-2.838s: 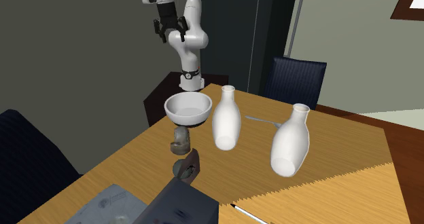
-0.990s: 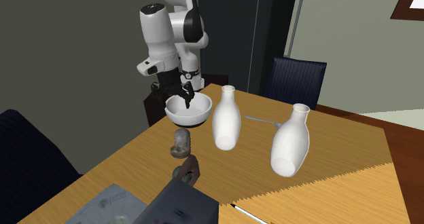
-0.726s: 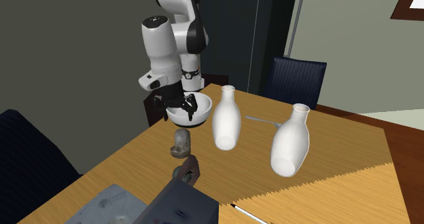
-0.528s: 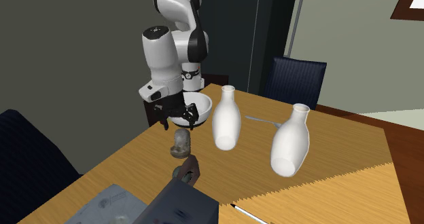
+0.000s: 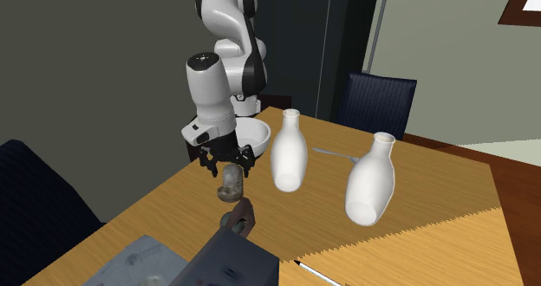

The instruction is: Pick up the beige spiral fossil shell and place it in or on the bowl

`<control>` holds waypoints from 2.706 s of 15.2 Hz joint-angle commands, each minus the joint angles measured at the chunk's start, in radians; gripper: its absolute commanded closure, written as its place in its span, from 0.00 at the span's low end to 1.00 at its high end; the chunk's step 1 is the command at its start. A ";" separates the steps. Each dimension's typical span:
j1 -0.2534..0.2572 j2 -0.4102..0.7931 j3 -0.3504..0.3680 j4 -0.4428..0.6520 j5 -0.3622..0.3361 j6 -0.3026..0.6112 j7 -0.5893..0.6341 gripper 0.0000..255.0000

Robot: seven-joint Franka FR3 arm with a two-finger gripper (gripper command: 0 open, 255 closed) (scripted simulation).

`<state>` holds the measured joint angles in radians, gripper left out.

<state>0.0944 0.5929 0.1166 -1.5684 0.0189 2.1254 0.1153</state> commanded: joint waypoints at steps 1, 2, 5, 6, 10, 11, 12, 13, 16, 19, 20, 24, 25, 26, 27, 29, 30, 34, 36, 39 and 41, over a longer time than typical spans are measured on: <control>0.000 0.003 0.000 0.000 0.000 0.004 0.000 0.00; 0.000 0.003 0.000 0.000 0.000 0.004 0.000 0.00; 0.000 0.003 0.000 0.000 0.000 0.004 0.000 0.00; 0.000 0.003 0.000 0.000 0.000 0.003 0.000 0.00; 0.000 0.002 0.000 -0.002 0.000 0.004 -0.001 1.00; 0.000 0.001 0.000 -0.002 0.000 0.004 -0.001 1.00; 0.000 0.002 0.000 -0.002 0.000 0.004 -0.001 1.00; 0.000 0.001 0.000 -0.002 0.000 0.004 -0.001 1.00; 0.000 0.003 0.000 0.000 0.000 0.004 0.000 1.00; -0.001 -0.017 0.001 0.010 0.001 -0.026 0.001 1.00; -0.001 -0.023 0.001 0.014 0.001 -0.037 0.001 1.00; -0.002 -0.046 0.002 0.034 0.003 -0.079 0.003 1.00; -0.002 -0.051 0.003 0.039 0.003 -0.090 0.003 1.00; -0.002 -0.056 0.003 0.045 0.004 -0.100 0.004 1.00; -0.002 -0.061 0.003 0.051 0.004 -0.111 0.004 1.00; -0.003 -0.071 0.004 0.064 0.004 -0.133 0.005 1.00; -0.003 -0.075 0.004 0.070 0.005 -0.145 0.006 1.00; -0.003 -0.091 0.005 0.100 0.006 -0.190 0.008 1.00; -0.003 -0.097 0.005 0.117 0.006 -0.214 0.009 1.00; -0.003 -0.106 0.006 0.145 0.006 -0.249 0.010 1.00; -0.003 -0.110 0.006 0.165 0.007 -0.274 0.012 1.00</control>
<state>0.0917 0.4876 0.1225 -1.4126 0.0252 1.8652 0.1262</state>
